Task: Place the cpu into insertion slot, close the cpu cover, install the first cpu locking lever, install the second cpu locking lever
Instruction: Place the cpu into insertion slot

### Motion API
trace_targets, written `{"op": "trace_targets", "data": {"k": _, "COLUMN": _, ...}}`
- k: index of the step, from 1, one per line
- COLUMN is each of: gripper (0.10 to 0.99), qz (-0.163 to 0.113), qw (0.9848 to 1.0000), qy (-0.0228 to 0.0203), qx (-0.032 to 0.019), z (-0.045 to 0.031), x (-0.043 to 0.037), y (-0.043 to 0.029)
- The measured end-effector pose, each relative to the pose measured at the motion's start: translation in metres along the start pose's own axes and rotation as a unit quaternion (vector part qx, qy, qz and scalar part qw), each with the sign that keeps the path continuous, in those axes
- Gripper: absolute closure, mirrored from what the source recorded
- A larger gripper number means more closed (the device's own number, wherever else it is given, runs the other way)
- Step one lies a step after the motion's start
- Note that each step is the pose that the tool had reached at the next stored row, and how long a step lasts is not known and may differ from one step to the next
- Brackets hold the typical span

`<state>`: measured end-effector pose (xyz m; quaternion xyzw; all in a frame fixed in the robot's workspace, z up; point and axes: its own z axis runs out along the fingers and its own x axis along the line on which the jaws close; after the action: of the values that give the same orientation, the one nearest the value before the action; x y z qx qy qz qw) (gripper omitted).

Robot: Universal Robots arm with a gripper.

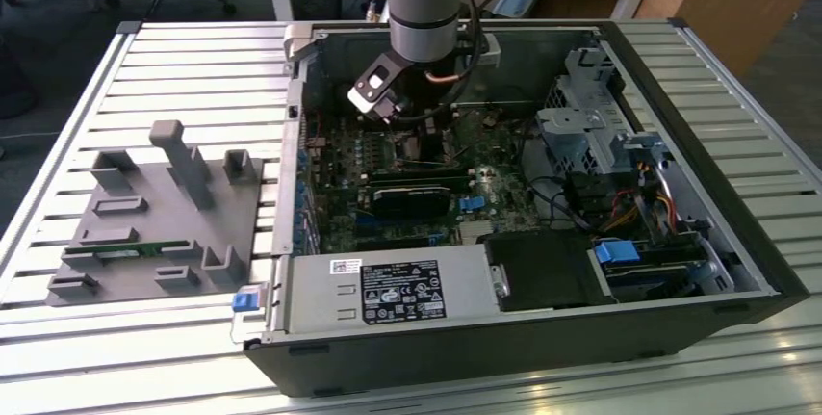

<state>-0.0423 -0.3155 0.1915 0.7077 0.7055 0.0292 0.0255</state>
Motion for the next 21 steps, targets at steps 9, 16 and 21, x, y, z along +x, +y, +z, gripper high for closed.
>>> {"op": "trace_targets", "data": {"k": 9, "gripper": 0.471, "qz": 0.0, "qw": 1.0, "qy": 0.0001, "qx": 0.0, "z": 0.0, "x": -0.003, "y": 0.0}}
{"op": "trace_targets", "data": {"k": 16, "gripper": 0.471, "qz": 0.0, "qw": 1.0, "qy": 0.001, "qx": 0.0, "z": -0.0022, "x": -0.0031, "y": 0.0002}}
{"op": "trace_targets", "data": {"k": 21, "gripper": 0.471, "qz": 0.0, "qw": 1.0, "qy": 0.001, "qx": 0.001, "z": -0.0106, "x": -0.0031, "y": 0.0009}}
